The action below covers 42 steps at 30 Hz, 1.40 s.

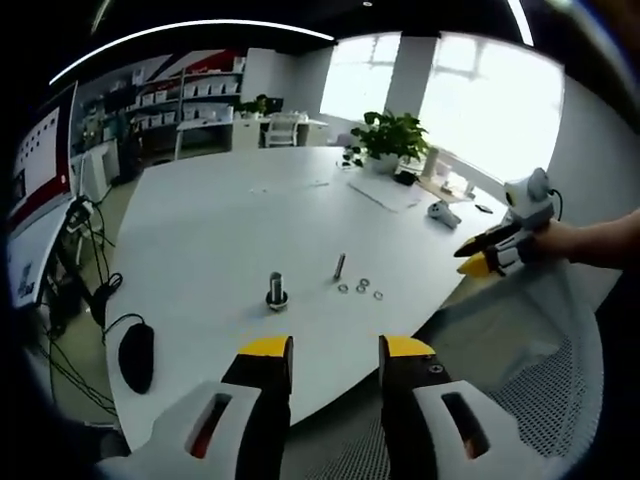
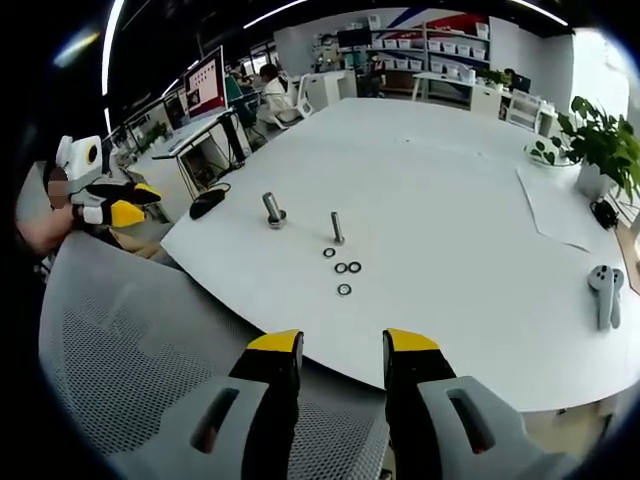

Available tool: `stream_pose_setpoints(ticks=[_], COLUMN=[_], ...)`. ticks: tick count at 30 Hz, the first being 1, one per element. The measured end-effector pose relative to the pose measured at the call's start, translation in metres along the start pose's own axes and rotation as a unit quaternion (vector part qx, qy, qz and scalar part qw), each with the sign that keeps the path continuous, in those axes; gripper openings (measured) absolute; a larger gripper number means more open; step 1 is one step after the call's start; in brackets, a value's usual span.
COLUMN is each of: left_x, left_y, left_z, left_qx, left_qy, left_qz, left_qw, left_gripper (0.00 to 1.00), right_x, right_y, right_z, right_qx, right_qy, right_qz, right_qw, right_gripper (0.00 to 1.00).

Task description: Place the washer onto the threaded stud by aligning its center hole with the stud, sliding it down to the base, and recovering from edge contact or off-axis alignment until the washer reaches the visible bottom stop.

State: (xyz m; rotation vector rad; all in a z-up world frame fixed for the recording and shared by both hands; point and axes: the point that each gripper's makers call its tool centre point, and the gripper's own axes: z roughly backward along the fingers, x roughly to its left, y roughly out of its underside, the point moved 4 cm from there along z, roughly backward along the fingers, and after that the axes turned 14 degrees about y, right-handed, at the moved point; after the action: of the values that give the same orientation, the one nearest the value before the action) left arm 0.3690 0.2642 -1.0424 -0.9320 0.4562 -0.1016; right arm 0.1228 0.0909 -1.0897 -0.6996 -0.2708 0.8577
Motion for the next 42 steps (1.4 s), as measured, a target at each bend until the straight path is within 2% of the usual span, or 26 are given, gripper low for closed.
stream_pose_setpoints(ticks=[4, 10, 13, 24, 28, 34, 37, 42], left_x=[-0.002, -0.001, 0.002, 0.008, 0.011, 0.01, 0.01, 0.01], left_y=[-0.002, 0.0, 0.006, 0.008, 0.007, 0.007, 0.006, 0.01], left_z=[0.0, 0.0, 0.0, 0.0, 0.0, 0.0, 0.0, -0.002], left_qx=[-0.012, -0.008, 0.005, 0.0, -0.004, -0.006, -0.009, 0.0], left_qy=[0.007, 0.009, 0.007, 0.005, 0.007, 0.005, 0.004, 0.009], left_qz=[0.001, 0.001, -0.004, -0.002, -0.002, 0.0, 0.002, 0.004], left_qw=[0.9999, 0.9999, 1.0, 1.0, 1.0, 1.0, 0.9999, 1.0], left_gripper=[0.33, 0.33, 0.33, 0.33, 0.33, 0.33, 0.33, 0.33], right_x=[0.001, 0.004, 0.005, 0.002, 0.002, 0.005, 0.004, 0.003], right_y=[0.0, 0.002, 0.002, 0.0, 0.0, -0.002, -0.001, -0.002], right_z=[0.0, 0.0, 0.001, 0.001, 0.002, 0.002, 0.002, 0.001], right_qx=[0.0, 0.007, 0.008, 0.007, 0.01, 0.013, 0.014, 0.02], right_qy=[0.0, -0.002, -0.002, 0.004, 0.009, 0.002, -0.001, -0.003], right_qz=[-0.002, -0.001, -0.001, -0.003, 0.009, 0.026, 0.021, 0.019], right_qw=[1.0, 1.0, 1.0, 1.0, 0.9999, 0.9996, 0.9997, 0.9996], right_gripper=[0.34, 0.35, 0.35, 0.35, 0.35, 0.35, 0.35, 0.36])
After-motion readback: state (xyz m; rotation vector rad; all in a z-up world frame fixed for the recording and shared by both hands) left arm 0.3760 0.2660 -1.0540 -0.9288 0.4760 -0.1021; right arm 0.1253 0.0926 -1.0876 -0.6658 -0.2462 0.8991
